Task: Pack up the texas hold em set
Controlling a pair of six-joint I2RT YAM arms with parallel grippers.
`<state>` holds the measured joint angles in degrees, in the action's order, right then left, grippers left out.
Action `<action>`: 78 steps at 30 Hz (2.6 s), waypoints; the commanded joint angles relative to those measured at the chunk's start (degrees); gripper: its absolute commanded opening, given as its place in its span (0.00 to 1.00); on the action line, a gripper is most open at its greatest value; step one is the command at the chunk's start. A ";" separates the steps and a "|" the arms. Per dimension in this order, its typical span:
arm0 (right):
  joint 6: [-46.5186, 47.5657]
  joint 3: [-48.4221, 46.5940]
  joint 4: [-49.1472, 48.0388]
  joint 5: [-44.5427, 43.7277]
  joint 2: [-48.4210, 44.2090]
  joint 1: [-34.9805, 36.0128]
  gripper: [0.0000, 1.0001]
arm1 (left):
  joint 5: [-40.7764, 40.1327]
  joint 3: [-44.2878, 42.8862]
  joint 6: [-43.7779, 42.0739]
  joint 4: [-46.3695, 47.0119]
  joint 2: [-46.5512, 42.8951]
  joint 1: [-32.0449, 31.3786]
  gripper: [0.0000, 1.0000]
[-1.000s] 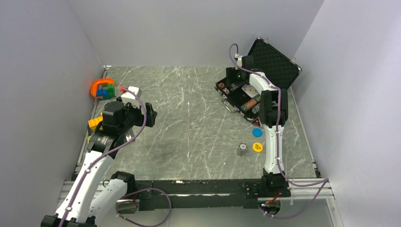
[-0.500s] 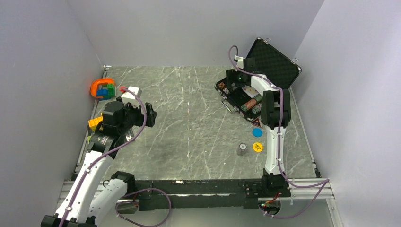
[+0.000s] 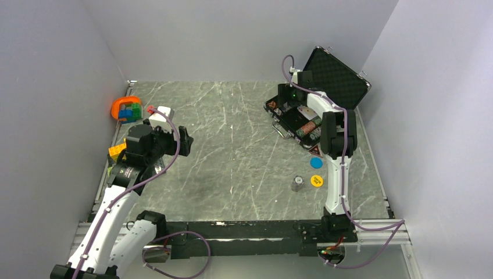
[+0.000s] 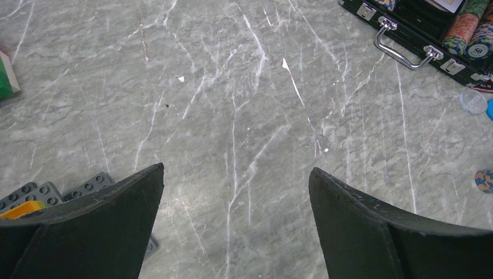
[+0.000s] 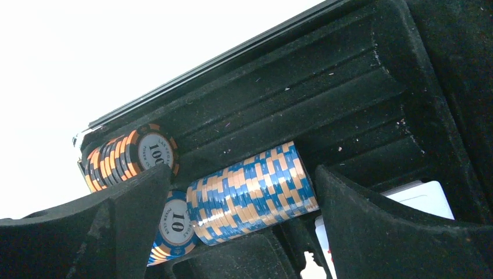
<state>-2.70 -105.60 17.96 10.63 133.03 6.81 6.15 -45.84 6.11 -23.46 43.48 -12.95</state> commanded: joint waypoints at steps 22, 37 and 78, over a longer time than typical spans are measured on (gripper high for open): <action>-0.29 -0.19 2.02 8.83 -5.01 -2.81 0.64 | 0.26 -1.09 0.04 1.14 -0.33 -0.23 0.98; 6.06 2.41 5.72 19.68 -5.96 -2.69 0.56 | 0.17 -1.11 0.02 1.03 -0.33 -0.23 0.98; -25.35 41.86 38.51 -18.11 -56.96 13.04 0.91 | 0.36 -1.23 0.19 1.03 -1.03 -0.32 0.98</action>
<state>-22.04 -67.85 43.70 -4.60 77.91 15.11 6.17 -45.84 6.15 -23.46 43.33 -12.95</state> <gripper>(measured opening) 0.921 0.985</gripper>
